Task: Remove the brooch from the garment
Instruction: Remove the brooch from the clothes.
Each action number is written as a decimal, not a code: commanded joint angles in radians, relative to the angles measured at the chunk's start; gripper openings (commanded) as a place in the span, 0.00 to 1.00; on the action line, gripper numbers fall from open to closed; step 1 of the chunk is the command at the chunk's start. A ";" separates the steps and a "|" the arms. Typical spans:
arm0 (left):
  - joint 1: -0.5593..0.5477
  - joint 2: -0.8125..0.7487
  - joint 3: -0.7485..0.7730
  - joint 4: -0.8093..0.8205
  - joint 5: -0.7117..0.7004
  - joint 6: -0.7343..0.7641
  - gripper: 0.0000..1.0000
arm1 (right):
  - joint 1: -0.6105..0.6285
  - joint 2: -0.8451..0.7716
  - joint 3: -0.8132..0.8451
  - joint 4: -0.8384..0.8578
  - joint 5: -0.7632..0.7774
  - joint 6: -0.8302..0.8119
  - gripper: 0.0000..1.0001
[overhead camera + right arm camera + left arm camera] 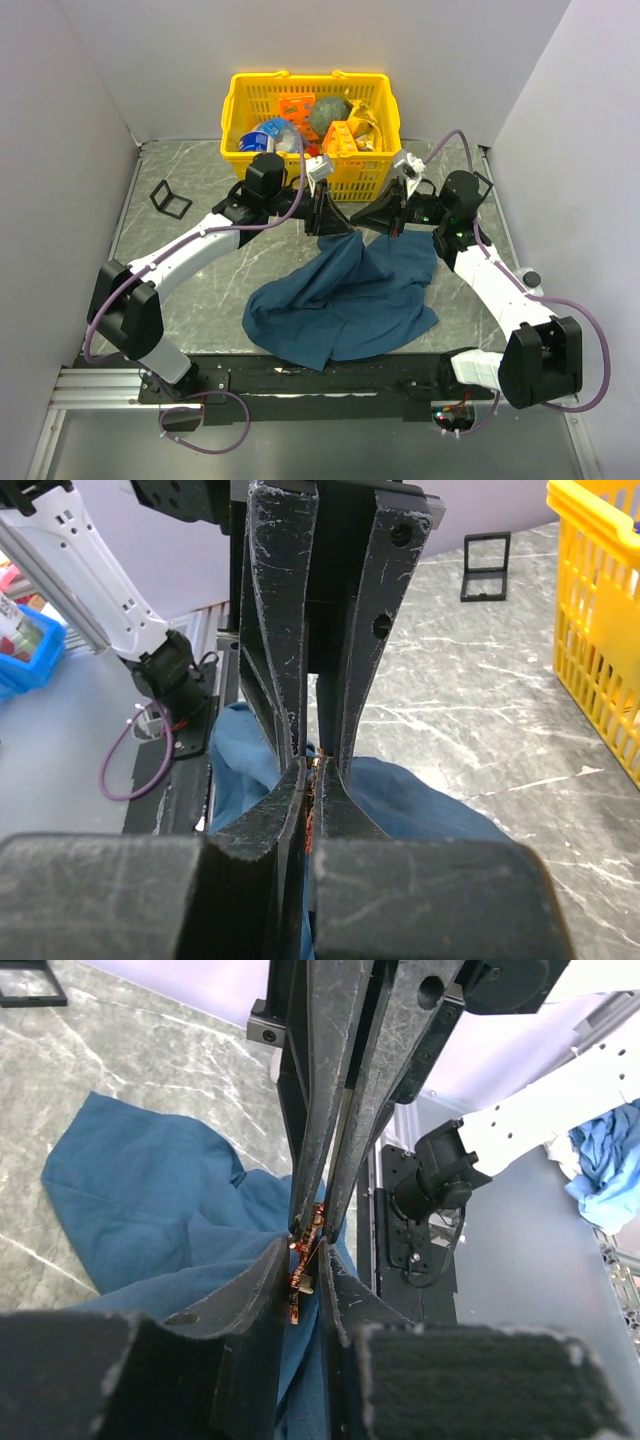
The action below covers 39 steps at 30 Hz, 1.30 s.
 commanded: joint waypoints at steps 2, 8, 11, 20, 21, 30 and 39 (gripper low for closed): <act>0.000 -0.003 0.033 0.015 -0.041 -0.001 0.32 | 0.006 -0.044 0.011 0.016 -0.001 -0.028 0.00; 0.018 -0.011 -0.008 0.144 0.094 -0.098 0.46 | 0.006 -0.042 0.011 0.016 -0.001 -0.028 0.00; 0.024 -0.008 -0.022 0.175 0.111 -0.127 0.43 | 0.006 -0.045 0.010 0.014 0.000 -0.028 0.00; 0.023 -0.001 -0.033 0.176 0.105 -0.124 0.38 | 0.006 -0.050 0.008 0.014 0.003 -0.029 0.00; 0.023 -0.003 -0.034 0.175 0.099 -0.122 0.39 | 0.005 -0.050 0.011 0.012 0.003 -0.032 0.00; 0.028 -0.043 -0.044 0.104 0.048 -0.035 0.51 | 0.002 -0.062 0.039 -0.130 0.028 -0.139 0.00; 0.040 -0.089 -0.062 0.047 0.008 0.057 0.45 | -0.030 -0.056 0.027 -0.005 -0.047 -0.027 0.00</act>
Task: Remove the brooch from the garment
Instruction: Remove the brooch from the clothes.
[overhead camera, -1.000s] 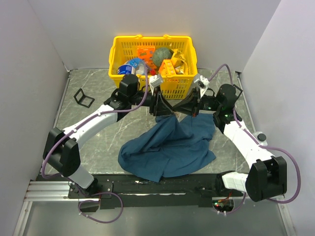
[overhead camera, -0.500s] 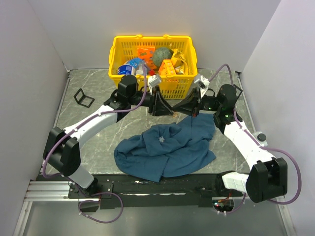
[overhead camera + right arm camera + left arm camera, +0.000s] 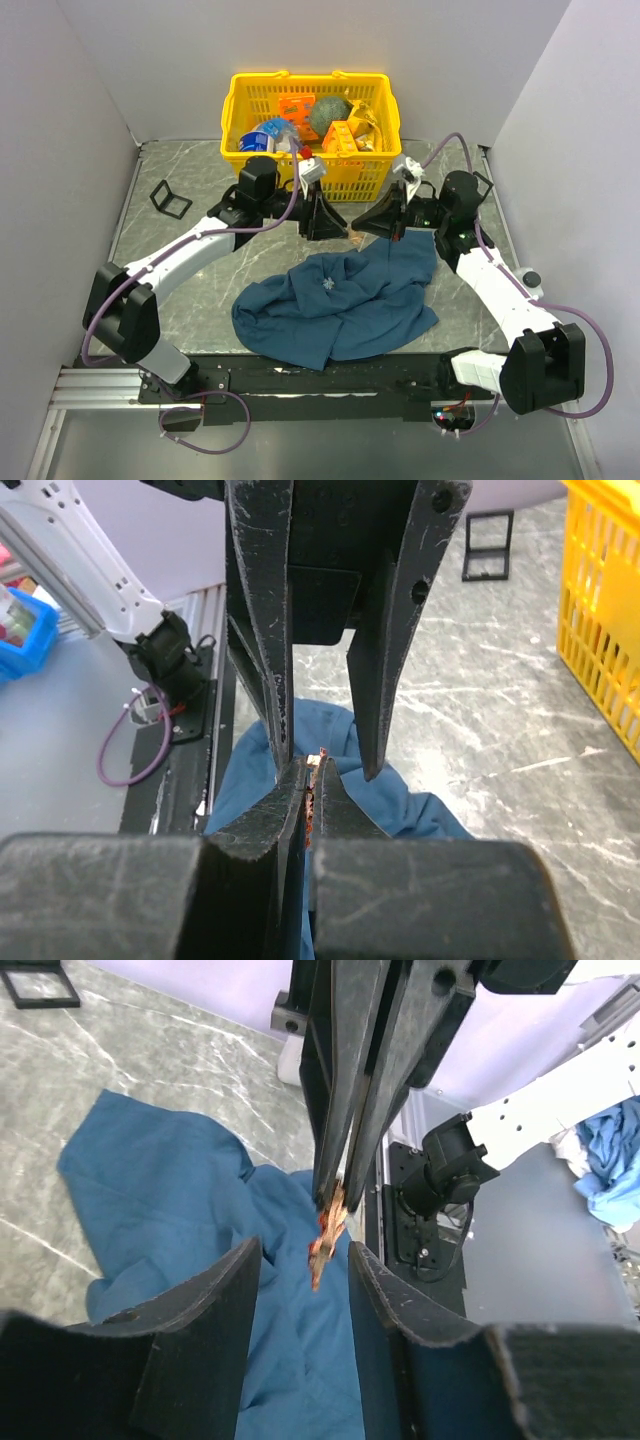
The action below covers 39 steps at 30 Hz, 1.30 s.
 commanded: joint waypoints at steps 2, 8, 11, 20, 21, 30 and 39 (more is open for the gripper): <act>0.027 -0.084 -0.025 0.014 -0.004 0.036 0.46 | -0.054 -0.023 0.010 0.222 -0.084 0.195 0.00; 0.052 -0.106 -0.058 0.077 0.016 -0.011 0.57 | -0.082 -0.017 -0.019 0.389 -0.113 0.345 0.00; 0.052 -0.111 -0.077 0.108 0.024 -0.024 0.57 | -0.091 -0.012 -0.049 0.559 -0.101 0.473 0.00; 0.052 -0.094 -0.117 0.325 0.084 -0.212 0.55 | -0.088 -0.026 -0.147 0.819 0.055 0.695 0.00; 0.052 -0.091 -0.121 0.351 0.093 -0.260 0.55 | -0.085 -0.026 -0.148 0.804 0.057 0.674 0.00; 0.032 -0.058 -0.098 0.369 0.101 -0.279 0.54 | -0.059 -0.037 -0.148 0.747 0.060 0.626 0.00; 0.004 -0.009 -0.066 0.346 0.109 -0.271 0.52 | -0.056 -0.035 -0.148 0.756 0.057 0.625 0.00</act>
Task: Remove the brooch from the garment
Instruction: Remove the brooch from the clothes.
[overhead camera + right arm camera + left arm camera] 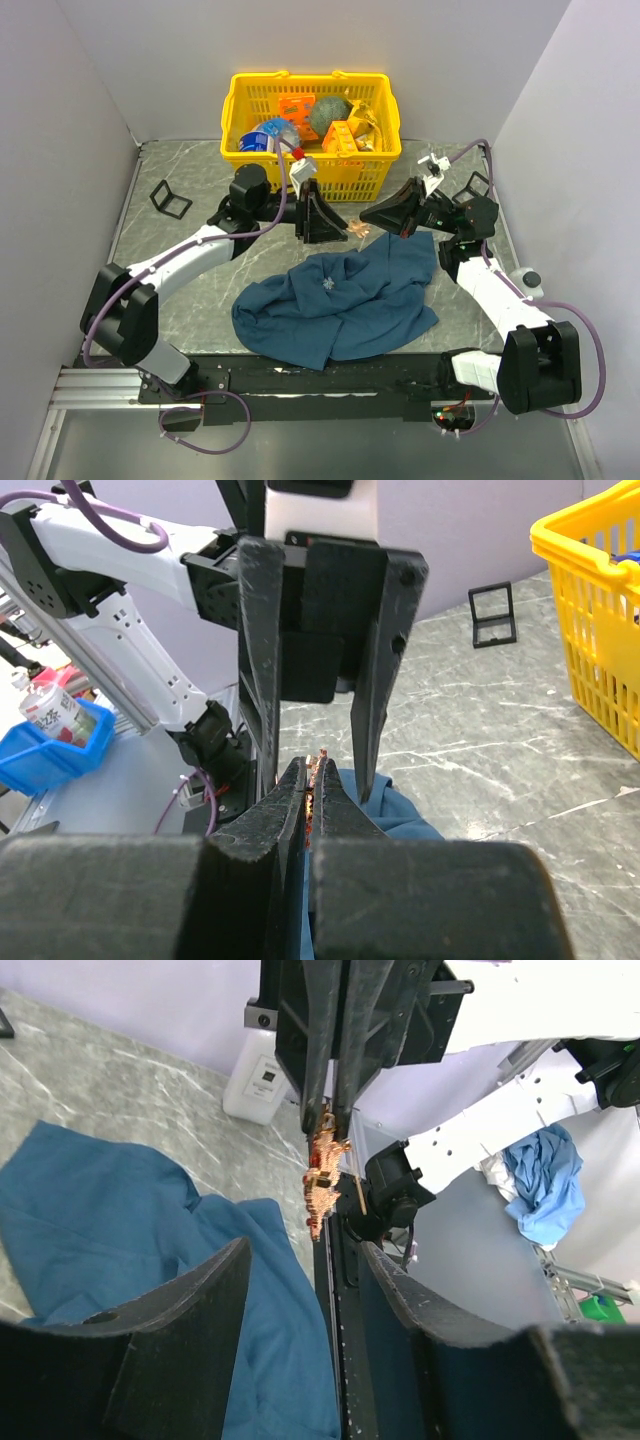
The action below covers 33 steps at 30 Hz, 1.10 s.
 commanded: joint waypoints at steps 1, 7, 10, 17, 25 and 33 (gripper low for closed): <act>-0.008 0.017 0.057 0.022 0.027 -0.009 0.52 | 0.011 -0.028 0.005 0.071 0.012 -0.006 0.00; -0.008 0.031 0.073 0.042 0.042 -0.035 0.50 | 0.020 -0.030 0.007 0.044 0.008 -0.037 0.00; -0.008 0.037 0.076 0.052 0.043 -0.044 0.47 | 0.025 -0.034 0.005 0.031 0.008 -0.057 0.00; -0.010 0.053 0.070 0.089 0.056 -0.069 0.29 | 0.029 -0.039 0.004 0.009 0.008 -0.080 0.00; -0.010 0.051 0.068 0.112 0.065 -0.081 0.05 | 0.032 -0.051 -0.001 -0.057 0.009 -0.141 0.00; -0.010 0.027 0.038 0.141 0.073 -0.087 0.01 | 0.031 -0.067 0.014 -0.167 0.003 -0.248 0.15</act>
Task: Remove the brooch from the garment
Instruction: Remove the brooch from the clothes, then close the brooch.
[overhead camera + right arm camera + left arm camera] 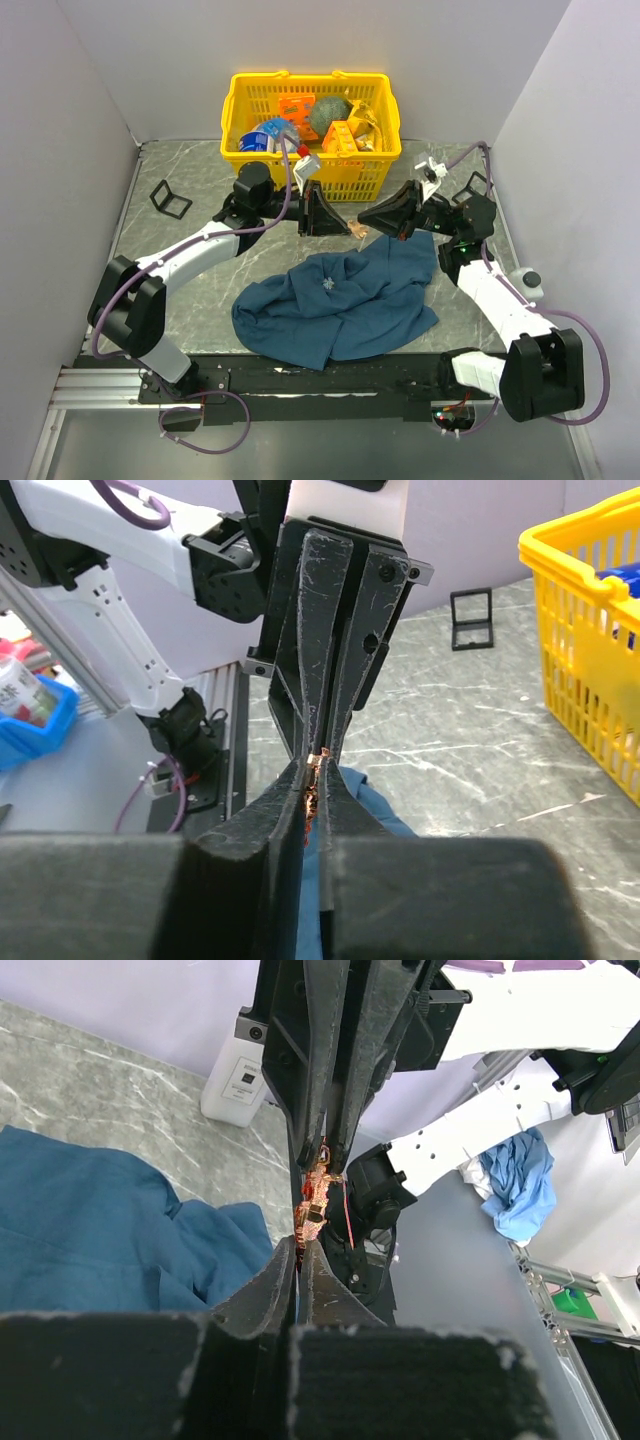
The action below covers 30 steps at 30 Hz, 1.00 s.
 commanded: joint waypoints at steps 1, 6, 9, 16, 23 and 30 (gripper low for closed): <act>-0.005 -0.032 0.004 0.077 0.025 -0.009 0.01 | 0.008 -0.033 0.026 -0.068 -0.016 -0.093 0.18; -0.005 -0.050 -0.013 0.068 0.025 0.001 0.01 | 0.005 -0.034 0.072 -0.203 -0.083 -0.211 0.52; -0.005 -0.062 -0.020 0.055 0.019 0.013 0.01 | 0.004 -0.040 0.095 -0.278 -0.108 -0.307 0.67; -0.005 -0.081 -0.037 0.014 -0.020 0.046 0.01 | 0.004 -0.083 0.076 -0.308 -0.111 -0.369 0.79; -0.005 -0.082 -0.042 -0.015 -0.060 0.057 0.01 | 0.010 -0.117 0.058 -0.331 -0.090 -0.418 0.85; -0.019 -0.076 -0.043 -0.015 -0.053 0.061 0.01 | 0.005 -0.073 0.065 -0.182 -0.048 -0.265 0.87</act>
